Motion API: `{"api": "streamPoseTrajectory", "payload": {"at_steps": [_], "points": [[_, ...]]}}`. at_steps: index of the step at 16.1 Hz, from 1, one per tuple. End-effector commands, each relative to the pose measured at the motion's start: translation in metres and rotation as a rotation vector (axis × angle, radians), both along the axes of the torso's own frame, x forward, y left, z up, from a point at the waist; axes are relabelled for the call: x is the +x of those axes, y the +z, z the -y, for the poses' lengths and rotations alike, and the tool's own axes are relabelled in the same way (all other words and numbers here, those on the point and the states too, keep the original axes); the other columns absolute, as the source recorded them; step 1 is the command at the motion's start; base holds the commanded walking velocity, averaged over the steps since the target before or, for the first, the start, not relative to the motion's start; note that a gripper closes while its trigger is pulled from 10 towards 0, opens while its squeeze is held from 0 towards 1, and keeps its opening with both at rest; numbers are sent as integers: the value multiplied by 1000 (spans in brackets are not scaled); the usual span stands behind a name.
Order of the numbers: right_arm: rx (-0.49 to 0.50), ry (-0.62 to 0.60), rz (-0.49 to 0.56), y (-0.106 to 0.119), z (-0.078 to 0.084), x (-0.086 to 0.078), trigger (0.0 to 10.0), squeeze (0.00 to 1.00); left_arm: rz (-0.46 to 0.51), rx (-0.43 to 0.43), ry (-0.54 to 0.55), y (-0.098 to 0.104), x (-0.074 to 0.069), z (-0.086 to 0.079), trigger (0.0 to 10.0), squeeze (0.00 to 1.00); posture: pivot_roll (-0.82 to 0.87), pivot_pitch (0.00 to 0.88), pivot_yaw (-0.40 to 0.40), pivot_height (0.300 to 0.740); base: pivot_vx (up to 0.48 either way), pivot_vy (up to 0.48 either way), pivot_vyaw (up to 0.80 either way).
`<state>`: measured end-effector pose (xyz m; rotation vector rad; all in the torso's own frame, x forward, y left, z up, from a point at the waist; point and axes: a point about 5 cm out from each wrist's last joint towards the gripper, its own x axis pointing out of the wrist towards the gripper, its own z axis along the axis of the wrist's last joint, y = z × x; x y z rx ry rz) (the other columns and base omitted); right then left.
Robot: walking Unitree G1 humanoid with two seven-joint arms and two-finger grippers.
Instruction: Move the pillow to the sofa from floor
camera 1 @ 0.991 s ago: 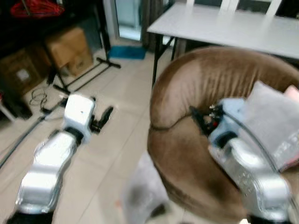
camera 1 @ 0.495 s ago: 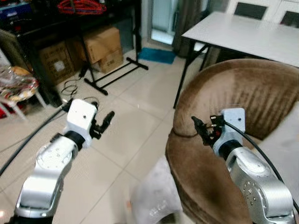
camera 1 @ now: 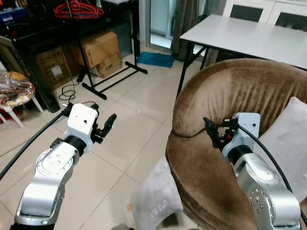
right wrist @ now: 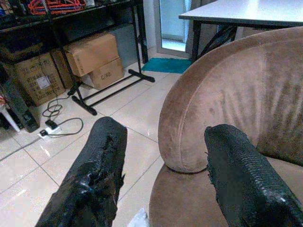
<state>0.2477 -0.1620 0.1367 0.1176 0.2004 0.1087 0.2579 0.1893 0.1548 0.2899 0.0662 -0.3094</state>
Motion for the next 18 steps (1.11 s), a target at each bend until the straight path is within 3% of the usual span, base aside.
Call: {"api": "streamPoseTrajectory", "payload": {"at_steps": [1, 10, 14, 18], "points": [[1, -16, 2, -1, 3, 0, 10000, 0, -8, -8, 22, -3, 0, -3, 10000, 0, -91, 0, 12, 667, 0, 0, 0], [-16, 2, -10, -4, 0, -2, 10000, 0, -2, -25, 37, -3, 0, -1, 10000, 0, -91, 0, 10, 598, 0, 0, 0], [-68, 15, -16, -4, 0, 0, 10000, 0, 4, -26, 21, -2, -1, -1, 10000, 0, -91, 0, 10, 598, 0, 0, 0], [-71, 32, -25, -5, -4, 1, 10000, 0, 3, -36, 15, -1, -3, -1, 10000, 0, -86, 0, 13, 598, 299, 0, 794]]}}
